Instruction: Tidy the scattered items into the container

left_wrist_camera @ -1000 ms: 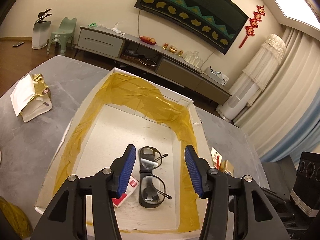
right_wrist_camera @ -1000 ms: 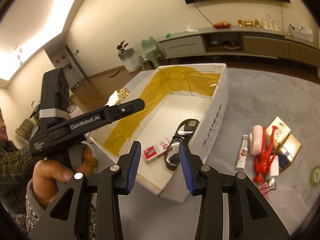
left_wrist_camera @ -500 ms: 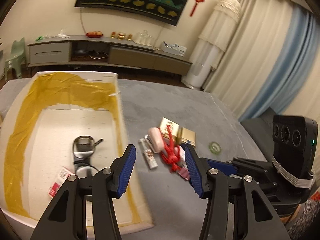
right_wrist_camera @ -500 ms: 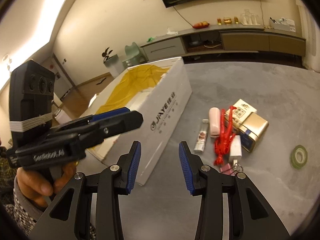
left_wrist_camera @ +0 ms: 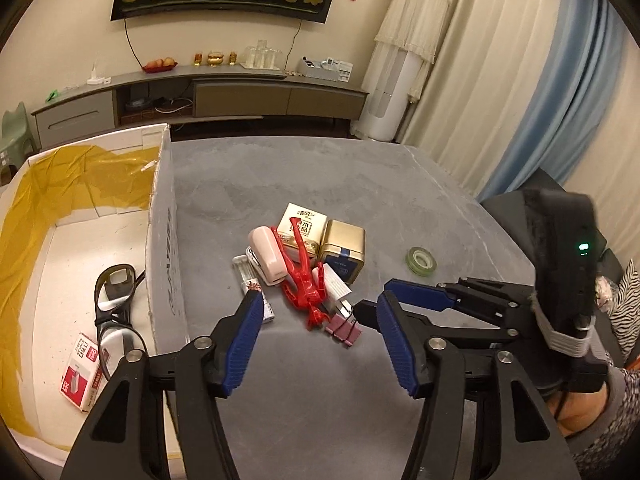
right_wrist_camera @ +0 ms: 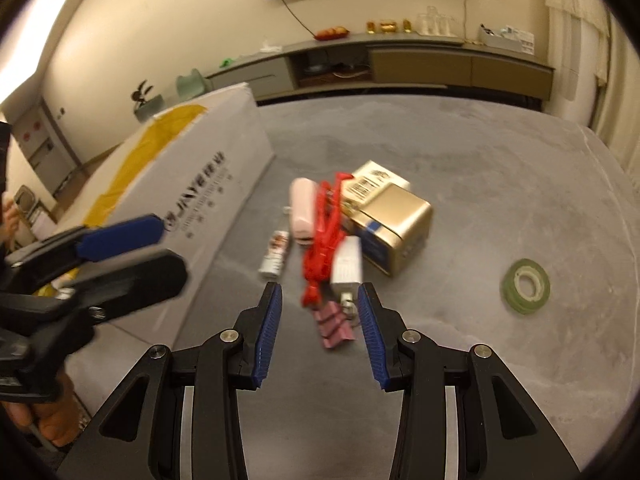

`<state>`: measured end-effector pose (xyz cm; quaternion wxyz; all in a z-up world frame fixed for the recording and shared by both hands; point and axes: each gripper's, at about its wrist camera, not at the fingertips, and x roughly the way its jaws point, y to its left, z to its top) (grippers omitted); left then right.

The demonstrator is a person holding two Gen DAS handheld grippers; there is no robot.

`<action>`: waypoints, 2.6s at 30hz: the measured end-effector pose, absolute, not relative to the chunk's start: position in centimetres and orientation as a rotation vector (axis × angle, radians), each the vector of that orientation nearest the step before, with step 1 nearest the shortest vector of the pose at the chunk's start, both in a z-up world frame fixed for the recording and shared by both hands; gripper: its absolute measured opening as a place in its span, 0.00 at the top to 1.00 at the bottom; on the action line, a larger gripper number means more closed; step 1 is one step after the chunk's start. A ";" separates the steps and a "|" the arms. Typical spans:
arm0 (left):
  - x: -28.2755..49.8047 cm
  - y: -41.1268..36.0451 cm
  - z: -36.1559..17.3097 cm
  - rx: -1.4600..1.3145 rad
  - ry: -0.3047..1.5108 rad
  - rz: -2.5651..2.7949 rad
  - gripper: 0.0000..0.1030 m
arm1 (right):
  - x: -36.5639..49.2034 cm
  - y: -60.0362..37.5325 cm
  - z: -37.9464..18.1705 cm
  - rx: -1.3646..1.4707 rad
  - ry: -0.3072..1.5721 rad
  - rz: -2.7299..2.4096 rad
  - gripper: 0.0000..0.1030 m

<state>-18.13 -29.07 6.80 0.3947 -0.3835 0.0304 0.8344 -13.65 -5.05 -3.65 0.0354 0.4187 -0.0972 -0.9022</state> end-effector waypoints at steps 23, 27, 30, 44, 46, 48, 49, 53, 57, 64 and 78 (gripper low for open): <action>-17.0 -28.4 8.3 -0.905 0.145 2.240 0.41 | -13.6 -2.1 -6.9 1.437 -0.616 -2.533 0.93; -15.5 -27.4 9.5 -0.824 0.089 2.161 0.41 | -13.1 -0.4 -6.8 1.433 -0.670 -2.568 0.85; -15.7 -25.5 7.5 -0.905 0.104 2.118 0.41 | -13.0 0.5 -7.2 1.438 -0.693 -2.593 0.73; -17.2 -23.5 -2.9 -1.168 0.188 2.083 0.41 | -17.0 -0.5 -6.0 1.401 -0.591 -2.595 0.70; -17.2 -23.8 -3.1 -1.163 0.211 2.094 0.41 | -17.9 -1.9 -6.5 1.406 -0.519 -2.598 0.70; -17.4 -24.2 -3.3 -1.174 0.210 2.104 0.41 | -18.5 -2.6 -7.0 1.413 -0.471 -2.601 0.70; -17.4 -24.5 -3.3 -1.179 0.204 2.103 0.41 | -18.8 -2.9 -7.2 1.418 -0.443 -2.610 0.70; -17.4 -24.8 -3.3 -1.202 0.145 2.037 0.41 | -19.2 -2.6 -7.9 1.516 -0.335 -2.649 0.77; -16.7 -24.7 -2.4 -1.188 0.033 1.867 0.41 | -18.4 -1.0 -7.1 1.549 -0.307 -2.692 0.80; -16.8 -24.6 -2.4 -1.178 0.093 1.897 0.41 | -17.2 1.4 -5.8 1.553 -0.343 -2.736 0.81; -15.7 -22.7 -2.6 -1.103 0.224 1.907 0.41 | -16.4 2.4 -5.8 1.525 -0.442 -2.707 0.61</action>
